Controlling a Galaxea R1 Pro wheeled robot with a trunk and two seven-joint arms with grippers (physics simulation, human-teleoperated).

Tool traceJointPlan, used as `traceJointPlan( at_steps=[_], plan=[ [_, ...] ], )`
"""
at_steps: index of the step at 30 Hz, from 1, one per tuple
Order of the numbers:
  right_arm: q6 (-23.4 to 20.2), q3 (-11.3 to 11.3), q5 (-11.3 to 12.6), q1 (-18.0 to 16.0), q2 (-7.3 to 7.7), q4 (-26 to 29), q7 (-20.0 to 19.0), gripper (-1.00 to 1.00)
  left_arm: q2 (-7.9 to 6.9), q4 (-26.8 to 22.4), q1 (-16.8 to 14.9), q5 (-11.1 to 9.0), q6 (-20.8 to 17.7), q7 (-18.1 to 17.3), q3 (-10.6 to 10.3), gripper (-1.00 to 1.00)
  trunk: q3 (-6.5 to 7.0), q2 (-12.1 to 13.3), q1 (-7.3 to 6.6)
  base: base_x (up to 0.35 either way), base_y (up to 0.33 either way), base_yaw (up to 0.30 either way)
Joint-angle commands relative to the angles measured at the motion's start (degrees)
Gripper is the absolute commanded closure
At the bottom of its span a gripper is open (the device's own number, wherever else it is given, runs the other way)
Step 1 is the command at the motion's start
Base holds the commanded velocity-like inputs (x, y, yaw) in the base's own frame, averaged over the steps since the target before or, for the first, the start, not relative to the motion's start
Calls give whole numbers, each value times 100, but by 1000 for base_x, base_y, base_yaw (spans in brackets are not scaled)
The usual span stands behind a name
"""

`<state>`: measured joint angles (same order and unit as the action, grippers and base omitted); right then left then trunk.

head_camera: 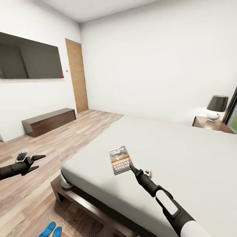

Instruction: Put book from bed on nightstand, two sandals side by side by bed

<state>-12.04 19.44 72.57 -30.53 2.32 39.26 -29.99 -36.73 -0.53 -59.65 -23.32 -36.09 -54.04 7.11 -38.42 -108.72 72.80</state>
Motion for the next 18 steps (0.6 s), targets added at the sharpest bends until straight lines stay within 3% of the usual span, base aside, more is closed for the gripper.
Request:
traceJointPlan(
  at_steps=[1, 9, 18],
  plan=[
    [-27, 17, 71, -5, 5, 3, -6, 100, -1, 0, -2, 29, -38, -9, 45, -100, -6, -3, -2, -116, 137, 265],
    [-27, 23, 68, -5, 5, 3, -6, 100, -1, 0, -2, 29, -38, -8, 45, -100, -6, -3, -2, -132, 137, 265],
    [-27, 25, 73, -5, 5, 3, -6, 100, -1, 0, -2, 29, -38, -2, 45, -100, -6, -3, -2, -27, 27, 265]
  ],
)
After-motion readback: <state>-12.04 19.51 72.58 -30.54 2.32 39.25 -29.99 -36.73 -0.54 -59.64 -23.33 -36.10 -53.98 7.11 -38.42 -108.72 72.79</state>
